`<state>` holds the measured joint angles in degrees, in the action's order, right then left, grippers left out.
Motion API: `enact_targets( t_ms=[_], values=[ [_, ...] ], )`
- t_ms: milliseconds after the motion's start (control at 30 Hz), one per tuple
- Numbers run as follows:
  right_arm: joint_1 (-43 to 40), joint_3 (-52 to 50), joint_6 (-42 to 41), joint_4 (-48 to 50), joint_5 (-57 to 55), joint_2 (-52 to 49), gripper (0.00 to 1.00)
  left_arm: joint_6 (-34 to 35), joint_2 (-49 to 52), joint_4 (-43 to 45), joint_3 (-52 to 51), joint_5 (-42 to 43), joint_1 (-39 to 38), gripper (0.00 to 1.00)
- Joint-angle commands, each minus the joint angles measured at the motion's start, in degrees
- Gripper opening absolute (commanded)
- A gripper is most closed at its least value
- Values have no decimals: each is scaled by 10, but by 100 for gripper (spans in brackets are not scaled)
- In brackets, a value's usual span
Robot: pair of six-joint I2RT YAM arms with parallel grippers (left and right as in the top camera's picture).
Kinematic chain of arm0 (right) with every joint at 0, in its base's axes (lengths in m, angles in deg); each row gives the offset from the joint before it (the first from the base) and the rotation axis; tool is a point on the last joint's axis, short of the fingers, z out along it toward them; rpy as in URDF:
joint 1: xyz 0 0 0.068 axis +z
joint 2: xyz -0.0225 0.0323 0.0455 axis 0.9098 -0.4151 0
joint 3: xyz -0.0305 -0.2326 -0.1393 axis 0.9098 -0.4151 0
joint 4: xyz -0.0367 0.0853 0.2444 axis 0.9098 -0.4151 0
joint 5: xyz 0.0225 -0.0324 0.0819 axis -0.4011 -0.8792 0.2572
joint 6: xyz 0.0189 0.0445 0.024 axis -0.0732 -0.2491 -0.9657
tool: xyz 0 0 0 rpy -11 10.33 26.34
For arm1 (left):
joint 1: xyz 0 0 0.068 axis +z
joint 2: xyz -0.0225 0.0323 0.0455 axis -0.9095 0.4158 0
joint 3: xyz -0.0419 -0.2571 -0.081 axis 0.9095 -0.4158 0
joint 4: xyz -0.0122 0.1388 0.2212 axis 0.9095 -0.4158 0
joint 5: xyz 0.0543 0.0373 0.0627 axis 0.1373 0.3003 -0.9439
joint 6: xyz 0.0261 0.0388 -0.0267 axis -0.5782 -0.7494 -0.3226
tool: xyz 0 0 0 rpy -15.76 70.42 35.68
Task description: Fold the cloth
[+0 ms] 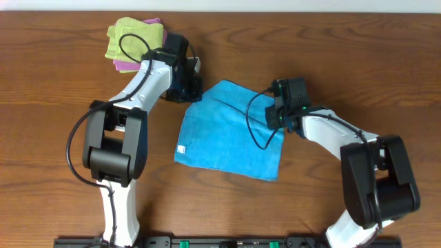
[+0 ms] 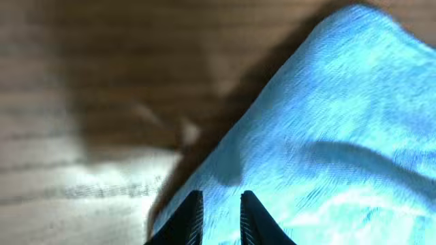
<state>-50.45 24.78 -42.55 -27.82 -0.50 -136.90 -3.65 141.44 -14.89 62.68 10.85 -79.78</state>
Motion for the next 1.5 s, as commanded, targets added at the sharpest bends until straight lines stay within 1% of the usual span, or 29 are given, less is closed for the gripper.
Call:
enact_targets(
  t_ms=[0,33,100,200,233,300,400,467,533,633,733,833,867,933,1000,1067,1133,1200,1333,1467],
  values=[
    [-3,-16,-9,-46,-29,0,4,-2,-27,-18,5,3,1,20],
    [-3,-12,-9,-56,-29,11,15,-2,-36,-29,5,-1,1,20],
    [-3,-9,-9,-80,-22,35,69,-2,-54,-66,5,-3,1,20],
    [-3,-9,-27,-136,13,76,96,-4,-80,-146,5,-15,0,18],
    [-3,-9,-39,-151,17,92,99,-4,-89,-168,5,-25,-1,17],
    [-3,-9,-59,-169,19,125,99,-11,-105,-195,5,-33,-5,17],
    [-3,-9,-63,-179,55,181,99,-24,-127,-223,4,-57,-13,19],
    [-3,-9,-111,-212,96,214,99,-37,-129,-246,3,-92,-23,21],
    [4,-11,-145,-252,129,228,99,-62,-128,-259,-6,-110,-34,24],
    [40,-23,-187,-285,130,231,98,-75,-127,-248,-32,-136,-53,26],
    [89,-41,-227,-281,130,231,98,-84,-127,-228,-57,-145,-64,26],
    [139,-71,-292,-264,128,233,99,-95,-127,-228,-74,-173,-66,27],
    [145,-85,-305,-252,133,236,99,-104,-127,-229,-78,-174,-64,27],
    [146,-144,-321,-190,197,247,99,-110,-127,-226,-90,-191,-55,30],
    [137,-196,-352,-151,220,259,99,-125,-127,-226,-102,-191,-44,32],
    [123,-240,-355,-115,247,282,99,-127,-127,-227,-113,-191,-34,36],
    [113,-270,-372,-100,248,320,98,-144,-127,-219,-129,-183,-27,45],
    [112,-279,-376,-98,247,359,99,-161,-127,-210,-146,-160,-26,55],
    [112,-280,-399,-116,238,428,99,-169,-127,-193,-162,-155,-31,57],
    [112,-280,-424,-171,238,482,99,-182,-127,-191,-164,-130,-31,59]
  ],
)
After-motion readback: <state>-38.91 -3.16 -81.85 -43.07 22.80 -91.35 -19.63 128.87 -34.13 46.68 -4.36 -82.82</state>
